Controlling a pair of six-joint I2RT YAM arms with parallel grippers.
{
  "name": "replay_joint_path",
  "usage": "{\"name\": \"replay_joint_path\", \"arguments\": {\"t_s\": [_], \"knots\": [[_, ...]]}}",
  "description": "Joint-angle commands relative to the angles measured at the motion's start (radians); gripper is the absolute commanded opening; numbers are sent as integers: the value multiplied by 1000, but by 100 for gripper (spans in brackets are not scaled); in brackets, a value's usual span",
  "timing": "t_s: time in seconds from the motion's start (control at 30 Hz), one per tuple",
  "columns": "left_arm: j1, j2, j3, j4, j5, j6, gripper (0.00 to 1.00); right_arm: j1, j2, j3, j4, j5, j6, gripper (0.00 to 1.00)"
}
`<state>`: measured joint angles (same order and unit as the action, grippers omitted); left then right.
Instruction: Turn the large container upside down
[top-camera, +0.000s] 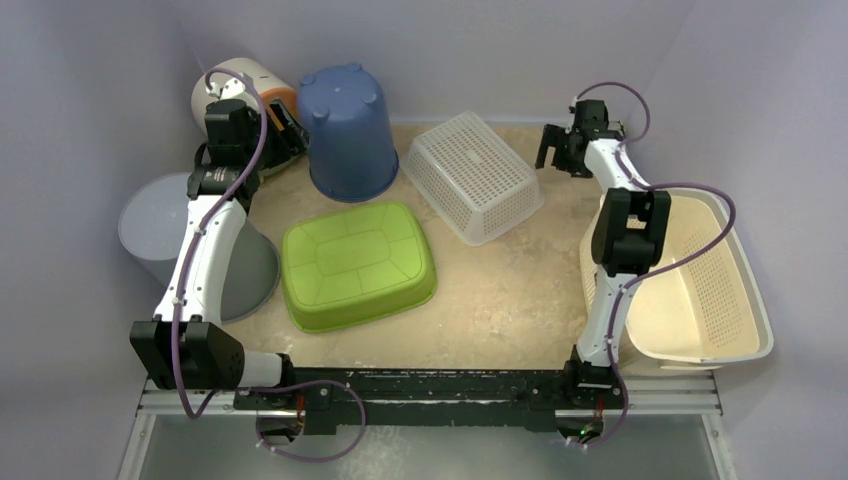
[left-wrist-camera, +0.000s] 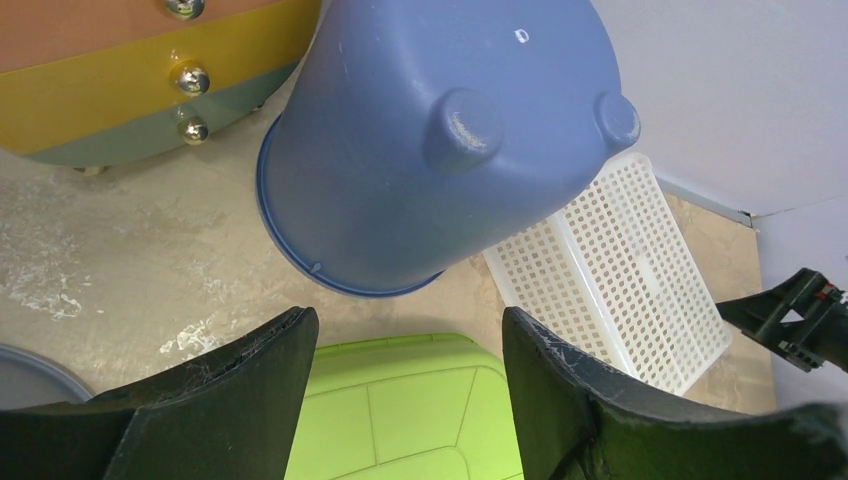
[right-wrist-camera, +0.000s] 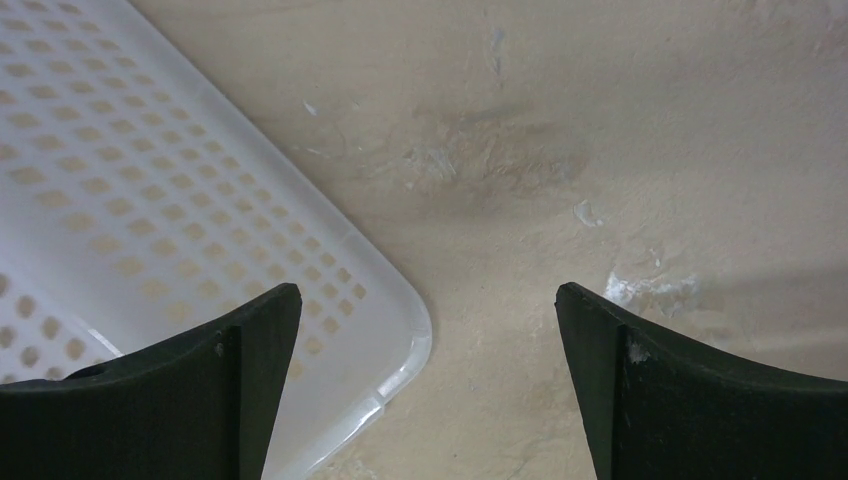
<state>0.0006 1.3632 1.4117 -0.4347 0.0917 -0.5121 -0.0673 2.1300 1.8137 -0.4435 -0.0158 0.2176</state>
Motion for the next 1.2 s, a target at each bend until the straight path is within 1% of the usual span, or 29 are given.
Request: {"name": "replay_joint_path", "arguments": {"t_s": [0.0, 0.17, 0.4, 0.53, 0.73, 0.83, 0.9, 1.03, 1.1, 1.17], "knots": [[9, -6, 21, 31, 5, 5, 68, 16, -21, 44, 11, 40, -37, 100], [9, -14, 19, 18, -9, 13, 68, 72, -26, -14, 10, 43, -60, 100], [10, -14, 26, 16, -12, 14, 68, 246, -68, -100, -3, 6, -64, 100], [9, -18, 26, 15, -12, 15, 68, 313, -88, -145, 4, -35, -44, 100], [10, -20, 21, 20, -9, 14, 67, 368, -71, -123, 13, -82, -47, 100], [10, -20, 21, 22, -11, 14, 67, 379, -69, -83, -31, -40, -49, 100], [10, -20, 20, 22, -11, 15, 67, 379, -96, -80, -56, -26, -34, 100], [10, -24, 9, 29, -12, 16, 68, 379, -169, -82, -75, 114, -45, 100], [10, -27, 4, 38, -10, 13, 70, 377, -211, -98, -69, 185, -54, 100], [10, -27, 1, 44, -4, 12, 72, 365, -251, -115, -44, 198, -69, 100]]}}
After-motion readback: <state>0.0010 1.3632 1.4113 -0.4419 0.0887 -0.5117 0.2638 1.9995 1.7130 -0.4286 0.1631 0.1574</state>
